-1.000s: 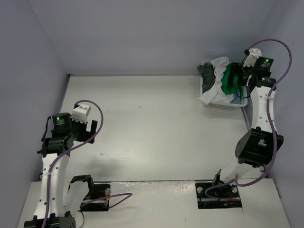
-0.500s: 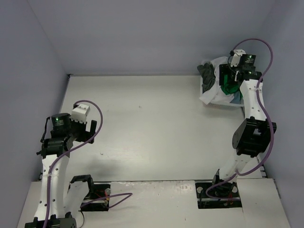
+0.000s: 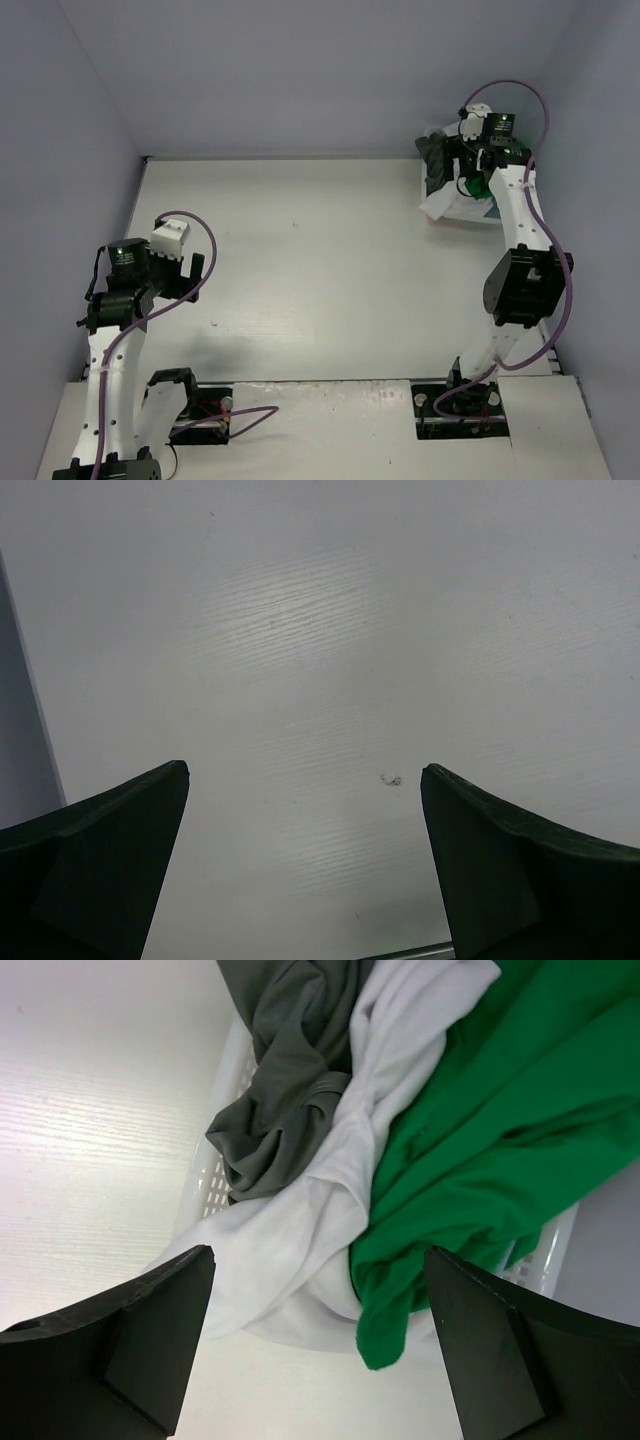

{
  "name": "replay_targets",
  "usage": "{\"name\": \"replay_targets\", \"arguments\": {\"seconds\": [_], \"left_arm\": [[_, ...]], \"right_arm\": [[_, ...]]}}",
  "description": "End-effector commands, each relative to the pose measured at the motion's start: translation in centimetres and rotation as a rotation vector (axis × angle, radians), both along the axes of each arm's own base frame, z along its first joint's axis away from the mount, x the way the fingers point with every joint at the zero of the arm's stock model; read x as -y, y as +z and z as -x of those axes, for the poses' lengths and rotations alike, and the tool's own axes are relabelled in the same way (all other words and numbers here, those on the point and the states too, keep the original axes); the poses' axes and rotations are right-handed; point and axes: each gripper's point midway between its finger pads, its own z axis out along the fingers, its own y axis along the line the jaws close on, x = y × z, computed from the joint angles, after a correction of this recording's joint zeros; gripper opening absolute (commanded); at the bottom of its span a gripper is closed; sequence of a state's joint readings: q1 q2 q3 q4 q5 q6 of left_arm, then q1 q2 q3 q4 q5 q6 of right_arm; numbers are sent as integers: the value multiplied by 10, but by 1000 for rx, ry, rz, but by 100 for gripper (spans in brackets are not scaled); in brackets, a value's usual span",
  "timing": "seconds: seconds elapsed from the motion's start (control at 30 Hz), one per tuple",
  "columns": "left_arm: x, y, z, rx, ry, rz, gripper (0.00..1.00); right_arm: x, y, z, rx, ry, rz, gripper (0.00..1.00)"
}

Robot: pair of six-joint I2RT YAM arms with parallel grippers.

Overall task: Fold and stack the t-shirts
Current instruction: Grab crumpled tshirt from bin with the right arm

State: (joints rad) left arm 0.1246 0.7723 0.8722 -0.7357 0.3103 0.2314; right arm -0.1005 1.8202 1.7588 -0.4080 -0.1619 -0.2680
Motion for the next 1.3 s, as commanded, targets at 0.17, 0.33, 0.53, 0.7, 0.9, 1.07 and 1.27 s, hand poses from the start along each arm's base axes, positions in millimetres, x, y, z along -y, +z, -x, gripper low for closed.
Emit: {"name": "replay_targets", "arguments": {"seconds": [0.17, 0.33, 0.53, 0.7, 0.9, 1.07, 1.27], "left_arm": [[-1, 14, -8, 61, -9, -9, 94], [-1, 15, -8, 62, -9, -10, 94], [-1, 14, -8, 61, -8, -10, 94], [-2, 14, -8, 60, -7, -11, 94], [-2, 15, -8, 62, -5, -13, 94], [-1, 14, -7, 64, -8, -14, 94], [-2, 14, -7, 64, -6, -17, 94]], "right_arm": [[-5, -6, -24, 21, 38, 19, 81], [-3, -20, -30, -3, 38, 31, 80], [-2, -26, -33, -6, 35, 33, 68], [-1, -29, -33, -5, 29, 37, 60], [1, -28, -32, 2, 22, 41, 54], [1, -27, -30, 3, 21, 43, 31], [1, -29, -28, 0, 19, 47, 18]]}}
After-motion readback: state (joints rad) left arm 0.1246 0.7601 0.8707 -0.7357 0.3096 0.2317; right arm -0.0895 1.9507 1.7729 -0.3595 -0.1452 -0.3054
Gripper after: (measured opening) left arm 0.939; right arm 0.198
